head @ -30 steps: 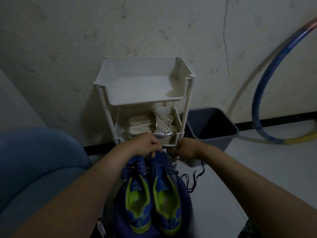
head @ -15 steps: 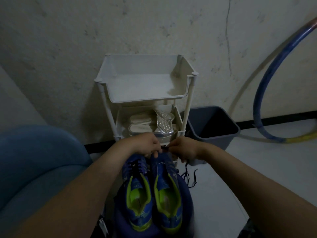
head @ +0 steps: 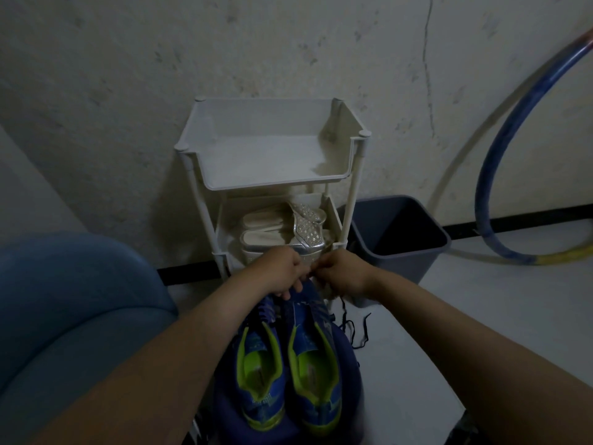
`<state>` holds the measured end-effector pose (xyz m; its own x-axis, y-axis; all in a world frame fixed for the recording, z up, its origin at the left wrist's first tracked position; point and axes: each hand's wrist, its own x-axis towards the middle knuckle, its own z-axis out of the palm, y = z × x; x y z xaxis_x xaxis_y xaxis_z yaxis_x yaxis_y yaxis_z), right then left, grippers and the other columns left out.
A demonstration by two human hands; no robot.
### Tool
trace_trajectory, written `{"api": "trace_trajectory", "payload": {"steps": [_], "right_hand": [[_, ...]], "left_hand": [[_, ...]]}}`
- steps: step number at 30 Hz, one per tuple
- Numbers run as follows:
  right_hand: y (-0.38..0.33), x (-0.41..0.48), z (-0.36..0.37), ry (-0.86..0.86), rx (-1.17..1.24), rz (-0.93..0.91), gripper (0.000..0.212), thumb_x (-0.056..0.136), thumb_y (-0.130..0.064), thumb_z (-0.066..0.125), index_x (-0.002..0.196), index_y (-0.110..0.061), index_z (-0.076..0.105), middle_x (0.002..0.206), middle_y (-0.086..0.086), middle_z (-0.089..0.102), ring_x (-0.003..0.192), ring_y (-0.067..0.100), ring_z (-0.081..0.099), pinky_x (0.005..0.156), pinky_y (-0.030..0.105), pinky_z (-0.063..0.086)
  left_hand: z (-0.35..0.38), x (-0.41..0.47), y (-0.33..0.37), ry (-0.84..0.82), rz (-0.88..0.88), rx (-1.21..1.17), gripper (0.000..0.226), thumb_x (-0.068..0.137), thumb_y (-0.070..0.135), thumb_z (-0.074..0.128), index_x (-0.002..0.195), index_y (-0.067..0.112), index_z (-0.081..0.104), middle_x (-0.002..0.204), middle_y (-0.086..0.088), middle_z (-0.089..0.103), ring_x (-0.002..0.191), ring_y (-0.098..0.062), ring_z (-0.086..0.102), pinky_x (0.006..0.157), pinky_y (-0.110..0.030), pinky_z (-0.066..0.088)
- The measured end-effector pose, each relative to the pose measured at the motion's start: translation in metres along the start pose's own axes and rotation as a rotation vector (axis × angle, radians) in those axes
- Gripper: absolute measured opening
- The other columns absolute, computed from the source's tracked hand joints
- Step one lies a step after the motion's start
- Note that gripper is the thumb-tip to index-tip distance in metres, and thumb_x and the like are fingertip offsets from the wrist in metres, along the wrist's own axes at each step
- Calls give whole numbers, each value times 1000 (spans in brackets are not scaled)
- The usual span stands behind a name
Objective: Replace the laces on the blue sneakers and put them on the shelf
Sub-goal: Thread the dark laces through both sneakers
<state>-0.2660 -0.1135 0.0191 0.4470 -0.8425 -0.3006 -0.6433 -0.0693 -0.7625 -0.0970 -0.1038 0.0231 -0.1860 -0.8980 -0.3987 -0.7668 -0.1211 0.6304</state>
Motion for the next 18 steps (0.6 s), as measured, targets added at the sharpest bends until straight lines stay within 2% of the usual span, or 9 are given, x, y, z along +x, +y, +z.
{"api": "trace_trajectory", "payload": {"steps": [2, 5, 7, 9, 12, 14, 18], "right_hand": [[1, 1, 0, 40, -93, -34, 21, 99, -15, 52, 102, -13, 73, 86, 9, 68, 63, 15, 61, 63, 34, 56], [6, 5, 0, 69, -134, -65, 16, 94, -23, 62, 92, -16, 76, 88, 5, 72, 81, 19, 67, 80, 37, 56], [11, 7, 0, 70, -122, -68, 11, 90, -26, 69, 83, -20, 75, 85, 2, 73, 85, 19, 68, 83, 34, 56], [17, 9, 0, 100, -73, -62, 10, 87, -25, 72, 78, -21, 74, 83, 1, 73, 83, 17, 68, 83, 32, 56], [26, 11, 2, 115, 14, -18, 14, 87, -24, 73, 85, -11, 76, 87, 4, 73, 84, 13, 67, 82, 28, 55], [30, 12, 6, 93, 38, 20, 13, 88, -24, 72, 85, -12, 75, 86, 2, 72, 82, 11, 66, 79, 26, 55], [41, 17, 16, 101, -162, 94, 19, 89, -27, 67, 71, -23, 68, 81, -2, 68, 81, 10, 64, 70, 23, 50]], "left_hand": [[2, 2, -3, -50, -43, 24, 26, 104, 24, 39, 95, 12, 59, 77, 1, 68, 51, -14, 60, 48, -22, 43], [7, 5, -8, -74, -15, 39, 22, 105, 23, 37, 97, 15, 57, 79, 2, 71, 52, -14, 62, 48, -22, 42], [10, 5, -10, -32, 13, 27, 23, 104, 25, 40, 95, 17, 59, 79, 2, 72, 52, -13, 62, 49, -22, 42], [12, 6, -11, 29, 38, 2, 22, 102, 26, 46, 94, 17, 64, 77, 3, 72, 51, -12, 62, 50, -22, 42], [16, 7, -15, 117, 65, -13, 20, 98, 27, 54, 92, 17, 70, 77, 3, 73, 53, -11, 61, 56, -25, 48], [23, 9, -19, 138, 66, 8, 17, 96, 28, 58, 90, 18, 71, 79, 3, 73, 57, -9, 61, 62, -26, 50], [36, 14, -33, 140, 39, 104, 6, 87, 29, 70, 85, 24, 68, 87, 5, 68, 82, -12, 63, 77, -32, 53]]}}
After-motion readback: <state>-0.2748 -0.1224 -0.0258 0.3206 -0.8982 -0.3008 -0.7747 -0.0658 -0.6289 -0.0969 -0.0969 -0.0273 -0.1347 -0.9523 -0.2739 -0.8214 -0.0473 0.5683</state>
